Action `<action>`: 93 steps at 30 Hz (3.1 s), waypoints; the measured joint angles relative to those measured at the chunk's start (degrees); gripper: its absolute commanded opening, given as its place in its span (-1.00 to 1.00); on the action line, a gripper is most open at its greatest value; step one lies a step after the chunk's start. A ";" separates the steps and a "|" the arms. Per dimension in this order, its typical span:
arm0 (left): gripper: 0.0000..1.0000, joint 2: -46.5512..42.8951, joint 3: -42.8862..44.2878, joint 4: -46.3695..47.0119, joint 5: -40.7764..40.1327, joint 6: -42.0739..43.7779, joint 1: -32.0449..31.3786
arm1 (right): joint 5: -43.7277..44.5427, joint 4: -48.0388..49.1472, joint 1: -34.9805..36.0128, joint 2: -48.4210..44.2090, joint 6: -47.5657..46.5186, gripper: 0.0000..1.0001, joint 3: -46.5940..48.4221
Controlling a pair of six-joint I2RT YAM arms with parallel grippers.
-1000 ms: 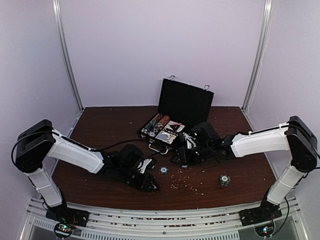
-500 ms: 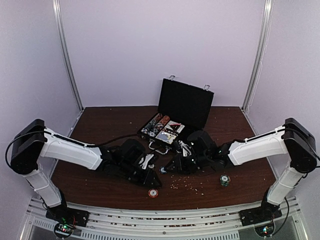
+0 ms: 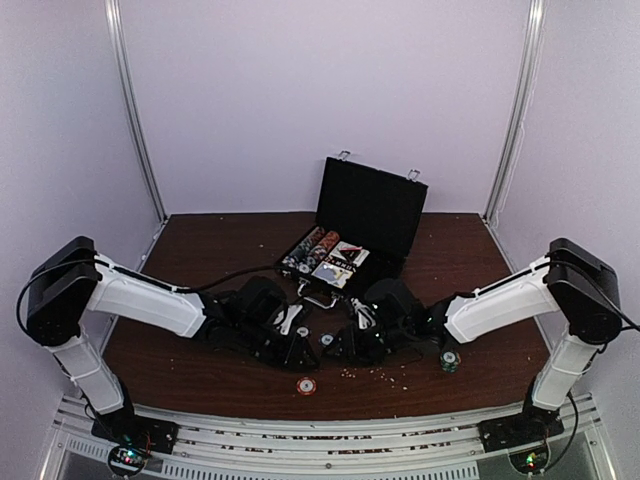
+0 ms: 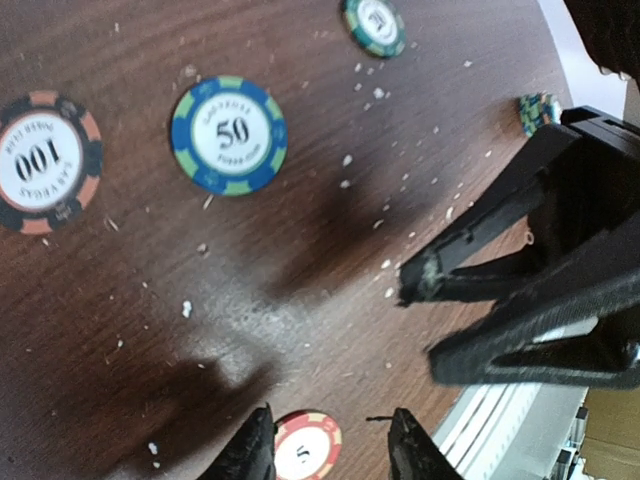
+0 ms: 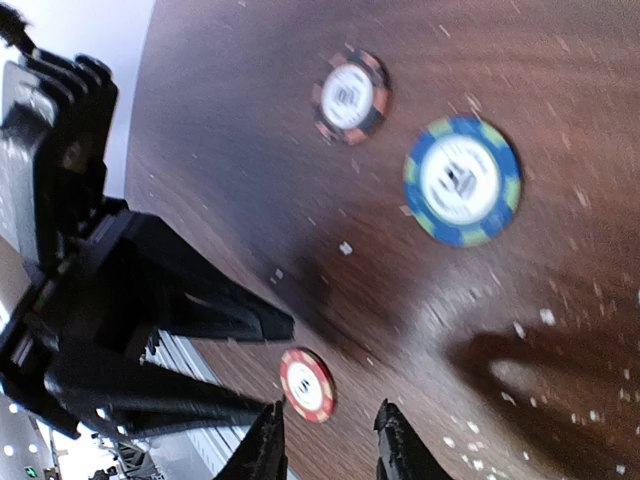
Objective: Pack up texas hold em set
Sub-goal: Pick up the poker chip from the center of the board.
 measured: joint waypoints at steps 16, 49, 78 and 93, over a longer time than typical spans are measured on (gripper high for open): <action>-0.22 2.54 -4.15 6.75 4.42 0.59 -3.52 | -2.45 7.93 9.01 -3.87 15.93 -0.33 -9.68; -0.27 -1.14 -7.96 6.47 4.02 -4.24 -8.35 | 5.79 20.98 19.10 -1.88 41.44 -0.35 -16.87; -0.26 -1.40 -10.01 9.81 5.40 -6.58 -8.35 | 12.66 28.37 21.59 5.64 48.06 -0.36 -14.64; -0.27 -2.10 -11.56 11.23 7.08 -8.61 -10.10 | 15.74 28.94 22.69 6.12 50.64 -0.50 -14.69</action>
